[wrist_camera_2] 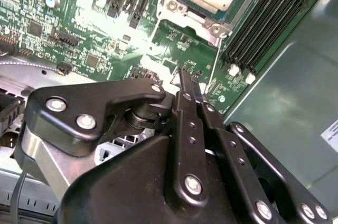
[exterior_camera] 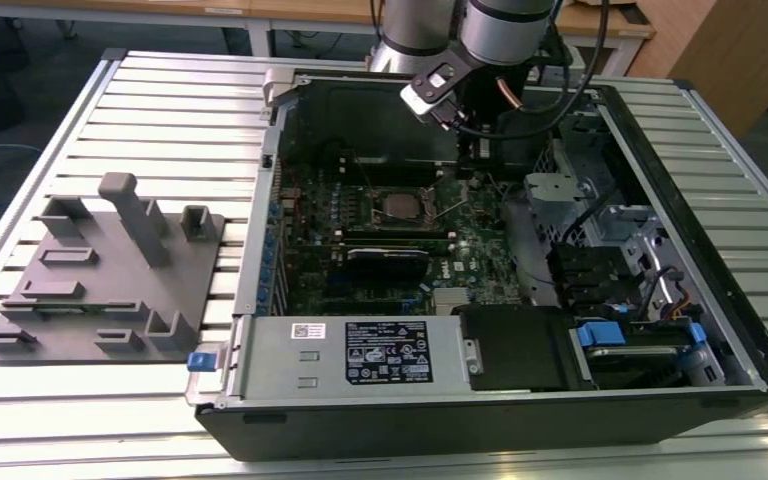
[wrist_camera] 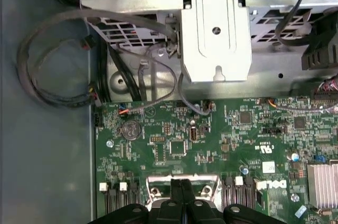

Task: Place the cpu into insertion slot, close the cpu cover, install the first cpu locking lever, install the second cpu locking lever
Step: 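Close the cpu cover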

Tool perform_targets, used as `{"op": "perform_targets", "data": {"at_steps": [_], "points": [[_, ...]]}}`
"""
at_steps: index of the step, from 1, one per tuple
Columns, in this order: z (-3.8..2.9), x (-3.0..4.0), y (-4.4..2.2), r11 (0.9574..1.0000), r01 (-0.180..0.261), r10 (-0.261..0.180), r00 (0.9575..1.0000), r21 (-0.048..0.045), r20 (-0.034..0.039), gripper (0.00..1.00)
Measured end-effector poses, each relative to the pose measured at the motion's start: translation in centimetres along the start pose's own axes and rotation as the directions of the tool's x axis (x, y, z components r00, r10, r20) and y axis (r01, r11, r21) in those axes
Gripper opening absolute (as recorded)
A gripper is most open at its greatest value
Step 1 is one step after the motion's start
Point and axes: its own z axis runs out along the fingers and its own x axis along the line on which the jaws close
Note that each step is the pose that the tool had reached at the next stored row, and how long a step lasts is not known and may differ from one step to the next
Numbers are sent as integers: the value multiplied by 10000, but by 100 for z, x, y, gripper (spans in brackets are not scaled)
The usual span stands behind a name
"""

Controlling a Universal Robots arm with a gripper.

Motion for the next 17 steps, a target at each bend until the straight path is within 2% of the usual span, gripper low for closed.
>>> {"op": "perform_targets", "data": {"at_steps": [11,17], "points": [[16,41,190,10000,1,-1,10000,0,0,10],[28,60,261,10000,0,0,10000,0,0,10]]}}
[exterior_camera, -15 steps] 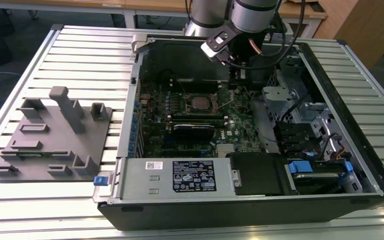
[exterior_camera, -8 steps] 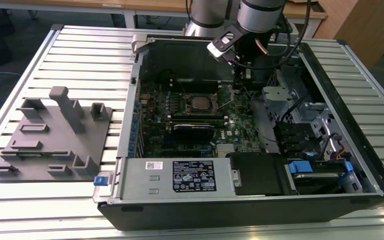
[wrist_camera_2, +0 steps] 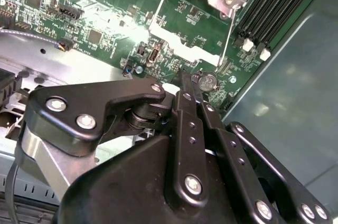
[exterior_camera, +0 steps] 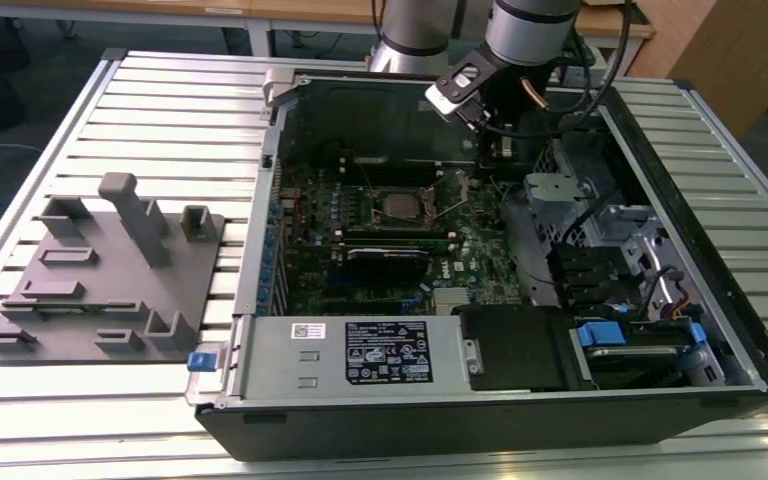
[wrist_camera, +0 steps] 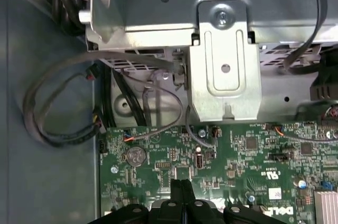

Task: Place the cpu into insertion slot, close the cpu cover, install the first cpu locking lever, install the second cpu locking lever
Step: 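Close the cpu cover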

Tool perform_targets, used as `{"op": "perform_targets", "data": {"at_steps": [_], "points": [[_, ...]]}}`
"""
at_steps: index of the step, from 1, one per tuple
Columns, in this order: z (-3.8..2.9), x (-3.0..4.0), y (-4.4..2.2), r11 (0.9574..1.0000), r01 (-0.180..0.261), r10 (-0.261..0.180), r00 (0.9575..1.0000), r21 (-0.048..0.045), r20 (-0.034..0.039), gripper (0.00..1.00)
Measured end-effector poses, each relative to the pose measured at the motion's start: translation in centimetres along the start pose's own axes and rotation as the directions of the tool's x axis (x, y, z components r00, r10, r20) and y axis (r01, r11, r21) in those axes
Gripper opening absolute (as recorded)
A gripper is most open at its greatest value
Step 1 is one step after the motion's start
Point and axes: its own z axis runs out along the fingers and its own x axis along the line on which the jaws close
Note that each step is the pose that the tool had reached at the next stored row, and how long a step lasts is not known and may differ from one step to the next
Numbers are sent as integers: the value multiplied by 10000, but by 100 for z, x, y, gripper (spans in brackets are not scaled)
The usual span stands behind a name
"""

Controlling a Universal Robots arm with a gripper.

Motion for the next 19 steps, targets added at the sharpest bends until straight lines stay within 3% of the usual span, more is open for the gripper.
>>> {"op": "perform_targets", "data": {"at_steps": [12,19], "points": [[175,-2,30,10000,0,0,10000,0,0,10],[202,-1,31,10000,0,0,10000,-1,-2,10]]}}
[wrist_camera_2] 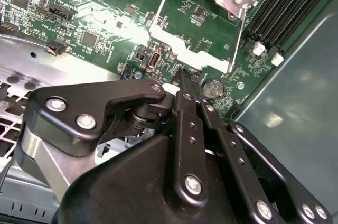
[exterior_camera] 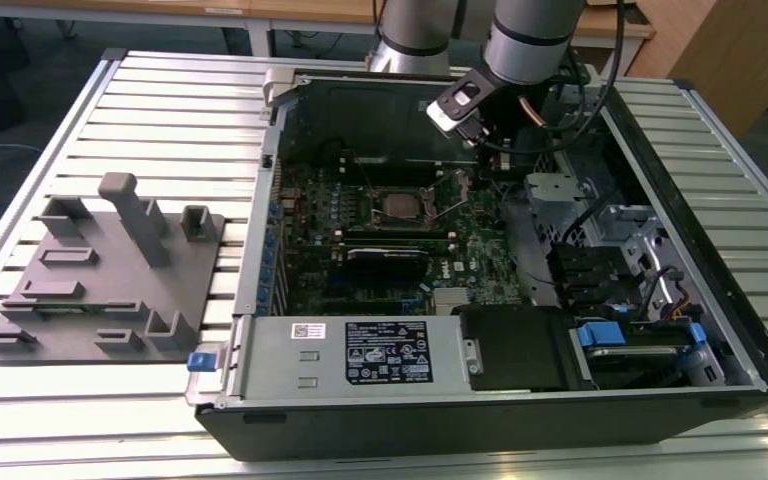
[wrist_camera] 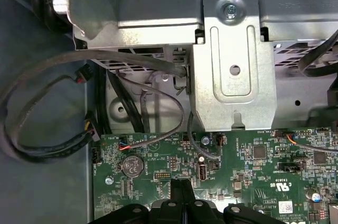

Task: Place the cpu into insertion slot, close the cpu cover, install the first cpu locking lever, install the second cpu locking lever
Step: 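Close the cpu cover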

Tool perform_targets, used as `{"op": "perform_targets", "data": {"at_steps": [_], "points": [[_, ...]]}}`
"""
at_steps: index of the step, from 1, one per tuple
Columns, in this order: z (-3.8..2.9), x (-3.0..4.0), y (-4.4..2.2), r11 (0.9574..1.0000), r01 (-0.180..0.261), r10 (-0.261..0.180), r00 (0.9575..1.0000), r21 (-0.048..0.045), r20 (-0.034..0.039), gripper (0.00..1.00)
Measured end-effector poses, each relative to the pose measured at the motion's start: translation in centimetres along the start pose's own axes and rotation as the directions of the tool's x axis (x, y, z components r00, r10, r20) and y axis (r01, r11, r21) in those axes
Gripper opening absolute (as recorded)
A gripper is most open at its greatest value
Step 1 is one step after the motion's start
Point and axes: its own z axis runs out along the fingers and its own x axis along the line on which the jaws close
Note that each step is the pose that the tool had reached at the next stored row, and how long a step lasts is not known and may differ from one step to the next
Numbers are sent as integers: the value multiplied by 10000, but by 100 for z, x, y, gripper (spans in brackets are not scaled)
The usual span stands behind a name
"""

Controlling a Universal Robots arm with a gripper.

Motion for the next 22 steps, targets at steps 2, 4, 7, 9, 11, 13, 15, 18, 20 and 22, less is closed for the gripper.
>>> {"op": "perform_targets", "data": {"at_steps": [2,4,7,9,11,13,15,18,20,22], "points": [[13,-1,-1,10000,0,0,10000,1,2,10],[18,-1,-1,10000,0,0,10000,1,4,10],[18,-1,-1,10000,0,0,10000,1,5,10],[19,-1,-5,10000,-1,1,10000,0,1,10],[19,-2,-18,10000,-1,1,10000,0,0,10],[18,-3,-34,10000,0,0,10000,1,-2,10],[17,-4,-55,10000,0,0,10000,0,-3,10],[16,-7,-100,10000,-1,1,10000,-1,-6,10],[15,-9,-137,10000,0,0,10000,-3,-7,10],[13,-11,-174,10000,0,0,10000,-5,-8,10]]}}
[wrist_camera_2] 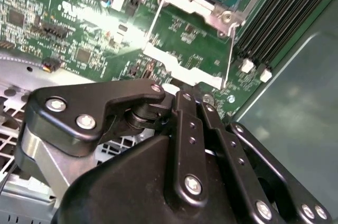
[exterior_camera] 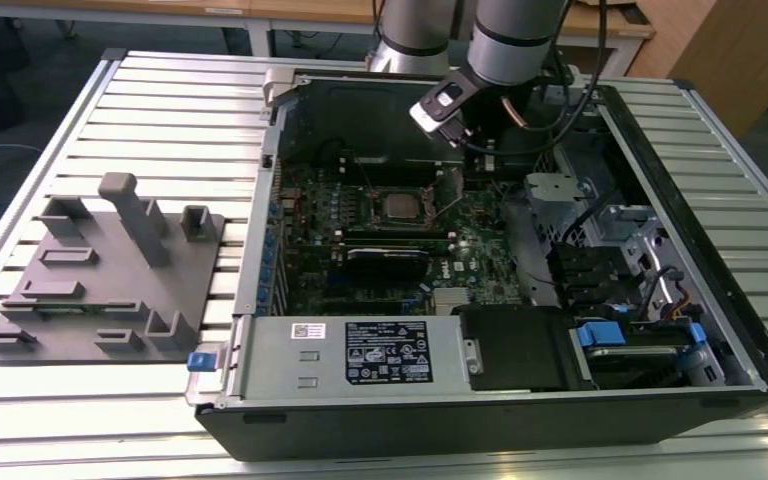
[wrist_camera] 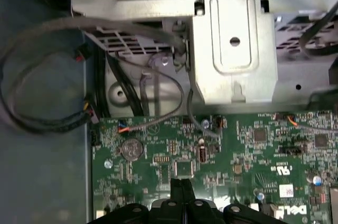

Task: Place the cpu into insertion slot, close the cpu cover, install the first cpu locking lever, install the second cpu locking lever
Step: 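Close the cpu cover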

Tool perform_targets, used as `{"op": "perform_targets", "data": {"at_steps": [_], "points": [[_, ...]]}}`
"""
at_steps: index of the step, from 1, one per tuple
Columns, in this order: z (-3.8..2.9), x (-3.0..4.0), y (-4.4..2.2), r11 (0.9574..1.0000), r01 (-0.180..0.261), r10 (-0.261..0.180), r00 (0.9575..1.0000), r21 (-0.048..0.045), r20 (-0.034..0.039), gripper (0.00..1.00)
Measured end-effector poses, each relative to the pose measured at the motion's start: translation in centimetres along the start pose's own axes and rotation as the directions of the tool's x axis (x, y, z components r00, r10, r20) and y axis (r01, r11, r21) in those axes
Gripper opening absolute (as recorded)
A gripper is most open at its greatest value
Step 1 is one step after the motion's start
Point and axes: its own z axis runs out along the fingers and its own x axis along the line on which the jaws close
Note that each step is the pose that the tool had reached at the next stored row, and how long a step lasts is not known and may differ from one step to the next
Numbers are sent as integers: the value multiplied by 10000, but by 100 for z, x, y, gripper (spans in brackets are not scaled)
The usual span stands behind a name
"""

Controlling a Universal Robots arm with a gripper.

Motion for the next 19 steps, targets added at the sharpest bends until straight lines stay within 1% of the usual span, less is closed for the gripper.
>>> {"op": "perform_targets", "data": {"at_steps": [14,19], "points": [[-7,-14,-243,10000,-1,1,10000,-9,-9,10],[-9,-20,-347,10000,0,0,10000,-15,-10,10]]}}
